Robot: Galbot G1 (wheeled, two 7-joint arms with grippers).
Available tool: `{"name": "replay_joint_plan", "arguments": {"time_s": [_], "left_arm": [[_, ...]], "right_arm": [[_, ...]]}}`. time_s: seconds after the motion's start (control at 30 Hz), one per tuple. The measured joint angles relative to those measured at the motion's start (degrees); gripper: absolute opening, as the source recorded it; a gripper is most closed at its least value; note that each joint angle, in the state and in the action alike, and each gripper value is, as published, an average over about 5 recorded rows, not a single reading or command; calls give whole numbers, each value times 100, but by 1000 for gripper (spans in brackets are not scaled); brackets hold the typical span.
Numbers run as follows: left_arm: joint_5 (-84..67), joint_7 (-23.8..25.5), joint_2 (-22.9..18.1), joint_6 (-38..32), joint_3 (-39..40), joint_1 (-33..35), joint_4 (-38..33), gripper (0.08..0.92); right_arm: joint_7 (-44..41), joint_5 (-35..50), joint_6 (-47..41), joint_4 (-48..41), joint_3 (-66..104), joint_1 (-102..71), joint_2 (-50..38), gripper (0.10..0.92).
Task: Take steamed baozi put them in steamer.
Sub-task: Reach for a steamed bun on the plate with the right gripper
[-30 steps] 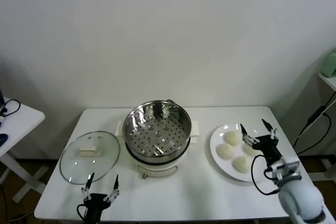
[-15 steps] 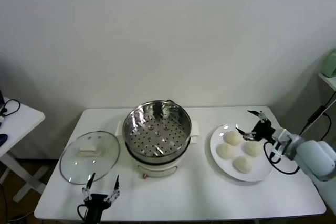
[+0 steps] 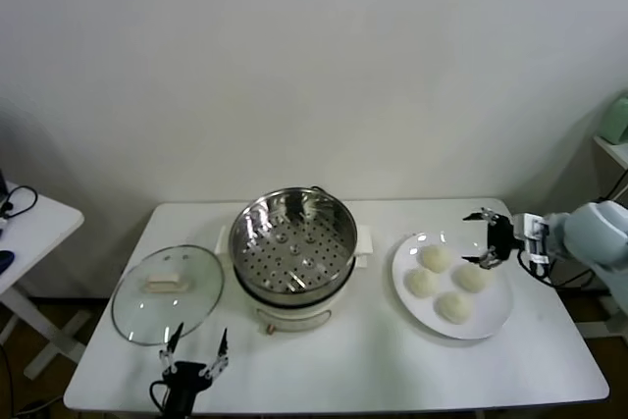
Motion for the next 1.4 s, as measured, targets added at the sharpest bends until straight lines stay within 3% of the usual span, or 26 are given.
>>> {"name": "replay_joint_plan", "arguments": {"time_s": [0.5,1.4], "left_arm": [[-12,42,-48,28,-148,-19,45,823],[-26,88,-99,84,-269,-73,149,823]], "right_arm": [[-643,-81,264,-1826,-2480,1905,1037,823],[-660,-884,267,-3251,-2704,1961,2335,823]]}}
